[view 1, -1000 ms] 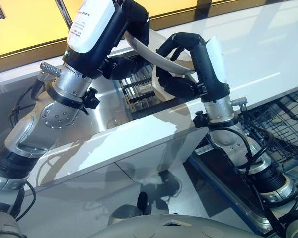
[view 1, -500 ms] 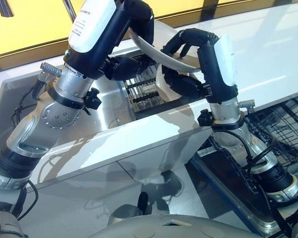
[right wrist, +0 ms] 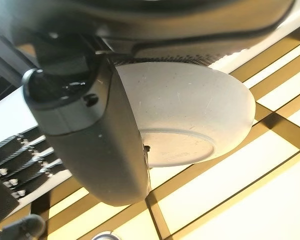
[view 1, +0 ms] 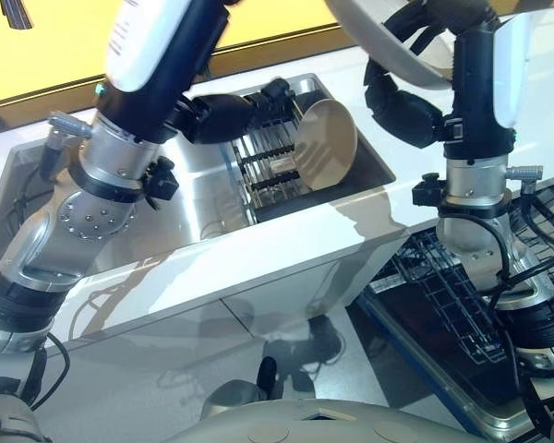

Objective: Pick up plates and place into dishwasher.

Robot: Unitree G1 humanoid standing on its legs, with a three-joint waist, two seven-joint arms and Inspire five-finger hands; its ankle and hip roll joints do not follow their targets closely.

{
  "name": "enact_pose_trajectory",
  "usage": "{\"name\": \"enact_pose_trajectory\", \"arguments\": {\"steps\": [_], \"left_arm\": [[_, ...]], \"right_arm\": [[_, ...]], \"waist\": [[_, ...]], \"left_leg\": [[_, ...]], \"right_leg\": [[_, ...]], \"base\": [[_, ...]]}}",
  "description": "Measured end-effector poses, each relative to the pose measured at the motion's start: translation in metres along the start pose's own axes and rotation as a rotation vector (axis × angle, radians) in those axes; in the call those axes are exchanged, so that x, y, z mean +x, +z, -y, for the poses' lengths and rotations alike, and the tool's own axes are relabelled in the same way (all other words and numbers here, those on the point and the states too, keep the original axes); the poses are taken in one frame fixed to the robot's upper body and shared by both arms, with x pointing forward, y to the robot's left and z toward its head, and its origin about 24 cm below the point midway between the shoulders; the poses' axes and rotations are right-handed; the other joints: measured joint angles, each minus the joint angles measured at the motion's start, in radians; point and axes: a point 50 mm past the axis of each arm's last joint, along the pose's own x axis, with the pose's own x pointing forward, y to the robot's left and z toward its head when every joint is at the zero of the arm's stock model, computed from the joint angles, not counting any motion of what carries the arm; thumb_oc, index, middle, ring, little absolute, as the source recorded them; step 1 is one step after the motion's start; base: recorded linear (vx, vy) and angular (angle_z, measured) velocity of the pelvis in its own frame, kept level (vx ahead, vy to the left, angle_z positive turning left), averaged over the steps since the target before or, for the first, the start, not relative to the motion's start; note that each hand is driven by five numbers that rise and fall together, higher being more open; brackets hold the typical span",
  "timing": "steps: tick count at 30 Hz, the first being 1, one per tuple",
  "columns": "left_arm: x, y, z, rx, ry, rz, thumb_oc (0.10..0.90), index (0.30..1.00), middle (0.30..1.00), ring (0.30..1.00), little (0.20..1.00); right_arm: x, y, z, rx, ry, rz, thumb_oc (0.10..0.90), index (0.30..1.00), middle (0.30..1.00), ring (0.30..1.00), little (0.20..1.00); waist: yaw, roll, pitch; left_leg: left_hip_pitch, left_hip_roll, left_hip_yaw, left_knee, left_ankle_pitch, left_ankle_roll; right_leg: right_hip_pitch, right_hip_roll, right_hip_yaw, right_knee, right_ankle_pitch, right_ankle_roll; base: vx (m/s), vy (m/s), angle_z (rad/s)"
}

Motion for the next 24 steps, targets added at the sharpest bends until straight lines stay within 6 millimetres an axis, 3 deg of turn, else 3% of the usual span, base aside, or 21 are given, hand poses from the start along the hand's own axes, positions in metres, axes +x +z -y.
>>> {"name": "enact_pose_trajectory", "arguments": {"steps": [8,15,21,24], "left_arm": [[0.006,0.002,-0.015,0.118,0.035,0.068,0.8,0.9,0.9,0.9,0.9],[0.001,-0.005,-0.027,0.113,0.087,0.016,0.8,0.9,0.9,0.9,0.9],[-0.024,-0.021,-0.019,0.081,-0.023,-0.134,0.8,0.9,0.9,0.9,0.9],[-0.044,-0.034,-0.01,0.071,-0.107,-0.25,0.8,0.9,0.9,0.9,0.9]], "right_arm": [[-0.001,-0.007,-0.003,0.002,0.035,-0.031,0.1,0.3,0.3,0.3,0.2],[-0.009,-0.028,-0.004,-0.049,0.06,-0.121,0.1,0.3,0.3,0.3,0.2],[-0.017,-0.056,0.021,-0.165,-0.047,-0.231,0.1,0.3,0.3,0.3,0.2],[-0.022,-0.065,0.044,-0.241,-0.134,-0.265,0.1,0.3,0.3,0.3,0.2]], "waist": [[-0.01,0.0,0.0],[-0.013,0.0,0.0],[-0.012,0.0,0.0],[-0.013,-0.001,0.001]], "left_leg": [[-0.001,0.0,-0.001,0.0,0.002,0.0],[-0.001,0.001,-0.001,0.0,0.003,-0.001],[0.0,0.001,-0.002,0.0,0.003,0.0],[0.002,0.001,0.0,0.0,0.003,0.0]], "right_leg": [[0.0,0.0,0.001,0.0,0.0,0.0],[0.0,0.0,0.005,0.0,0.0,0.0],[0.001,0.0,0.008,0.0,0.0,0.0],[0.001,0.0,0.01,0.0,0.0,0.0]], "base": [[0.0,0.0,0.0],[0.0,-0.016,0.0],[0.01,-0.041,0.0],[0.02,-0.048,-0.02]]}}
